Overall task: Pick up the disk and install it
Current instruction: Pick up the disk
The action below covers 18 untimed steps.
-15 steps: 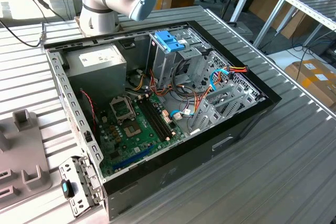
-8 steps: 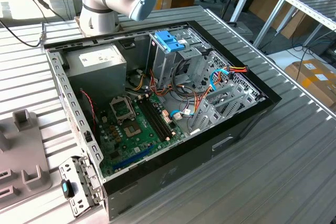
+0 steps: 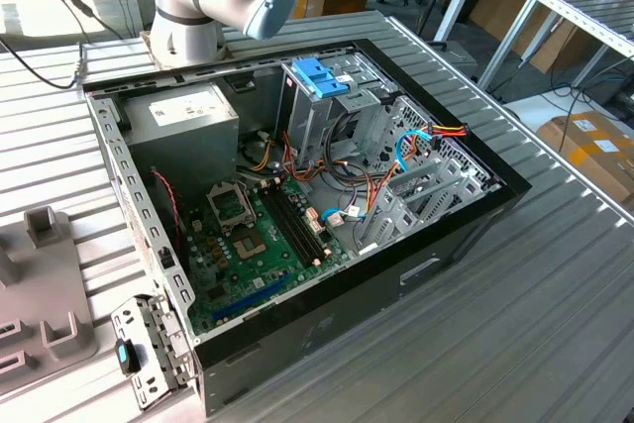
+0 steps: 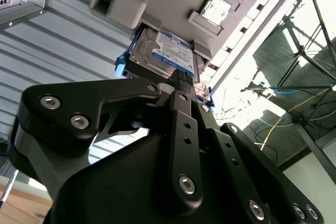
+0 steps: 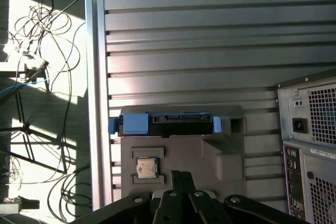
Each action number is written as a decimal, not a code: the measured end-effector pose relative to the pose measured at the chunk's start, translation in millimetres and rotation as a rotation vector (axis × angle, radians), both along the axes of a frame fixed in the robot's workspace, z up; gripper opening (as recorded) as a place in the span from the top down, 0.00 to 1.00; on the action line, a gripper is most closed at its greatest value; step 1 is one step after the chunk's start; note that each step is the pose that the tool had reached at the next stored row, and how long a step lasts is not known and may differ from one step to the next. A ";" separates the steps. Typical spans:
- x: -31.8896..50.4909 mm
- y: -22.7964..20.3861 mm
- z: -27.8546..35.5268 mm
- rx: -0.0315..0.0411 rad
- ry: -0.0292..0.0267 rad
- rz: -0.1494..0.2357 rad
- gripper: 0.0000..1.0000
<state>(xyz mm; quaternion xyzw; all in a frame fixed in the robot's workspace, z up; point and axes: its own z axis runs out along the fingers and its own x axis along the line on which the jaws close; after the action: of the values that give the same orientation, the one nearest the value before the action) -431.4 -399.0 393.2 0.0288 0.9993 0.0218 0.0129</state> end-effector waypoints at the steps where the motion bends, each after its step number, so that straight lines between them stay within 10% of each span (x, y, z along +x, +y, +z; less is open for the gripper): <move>1: 0.0 0.0 0.0 0.0000 -0.0001 0.005 0.89; 18: 0.0 0.0 0.0 0.0000 0.0000 0.054 0.89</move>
<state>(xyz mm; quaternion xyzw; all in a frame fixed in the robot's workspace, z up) -431.4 -398.9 393.2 0.0016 0.9997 0.0222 0.0123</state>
